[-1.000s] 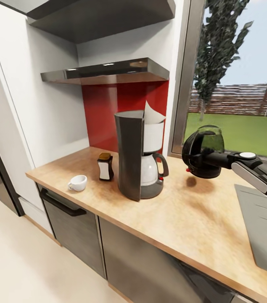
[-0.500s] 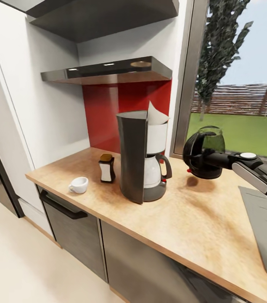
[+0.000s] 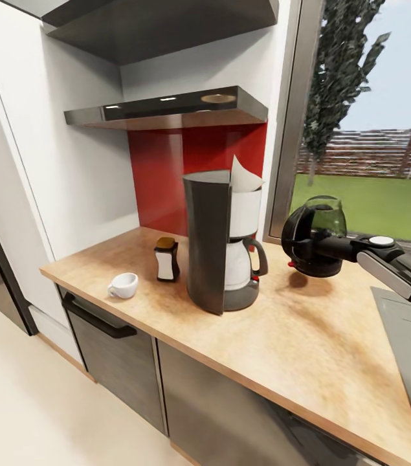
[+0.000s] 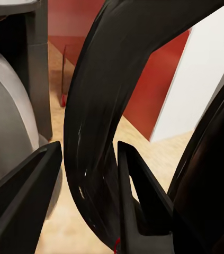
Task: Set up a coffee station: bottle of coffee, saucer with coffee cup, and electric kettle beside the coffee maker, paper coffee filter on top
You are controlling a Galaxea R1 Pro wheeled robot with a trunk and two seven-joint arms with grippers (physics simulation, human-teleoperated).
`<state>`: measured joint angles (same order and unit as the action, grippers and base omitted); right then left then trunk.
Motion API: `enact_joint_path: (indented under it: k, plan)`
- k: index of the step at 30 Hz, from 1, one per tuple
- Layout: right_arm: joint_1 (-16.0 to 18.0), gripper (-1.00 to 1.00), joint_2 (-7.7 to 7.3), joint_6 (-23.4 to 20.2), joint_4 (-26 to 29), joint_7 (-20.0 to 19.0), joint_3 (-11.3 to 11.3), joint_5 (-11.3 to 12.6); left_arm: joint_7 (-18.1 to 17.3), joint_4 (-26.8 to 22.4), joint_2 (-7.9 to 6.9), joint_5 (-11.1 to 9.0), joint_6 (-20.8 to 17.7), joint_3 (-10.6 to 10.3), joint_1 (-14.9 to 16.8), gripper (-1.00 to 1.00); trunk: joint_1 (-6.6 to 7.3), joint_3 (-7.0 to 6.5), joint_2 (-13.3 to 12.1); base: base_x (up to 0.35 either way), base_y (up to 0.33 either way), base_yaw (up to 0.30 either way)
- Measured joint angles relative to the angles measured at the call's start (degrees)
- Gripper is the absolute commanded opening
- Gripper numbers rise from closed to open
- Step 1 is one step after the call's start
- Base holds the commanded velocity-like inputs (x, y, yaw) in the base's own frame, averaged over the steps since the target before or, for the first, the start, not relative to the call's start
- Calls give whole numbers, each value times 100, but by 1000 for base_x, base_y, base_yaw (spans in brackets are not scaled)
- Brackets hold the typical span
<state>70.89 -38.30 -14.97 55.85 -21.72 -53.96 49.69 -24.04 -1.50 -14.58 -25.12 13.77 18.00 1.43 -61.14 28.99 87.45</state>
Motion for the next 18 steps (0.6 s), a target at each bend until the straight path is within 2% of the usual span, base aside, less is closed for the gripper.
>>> enact_joint_path:
  k: [7,18]
  plan:
    - [1,-100,1,0,0,0,-3,8,0,0,0,0,-1,0,-1,100,-1,0,0,9,12,0]
    - [0,-100,3,0,0,0,-2,17,0,0,0,0,0,0,0,100,-1,0,0,0,83,0]
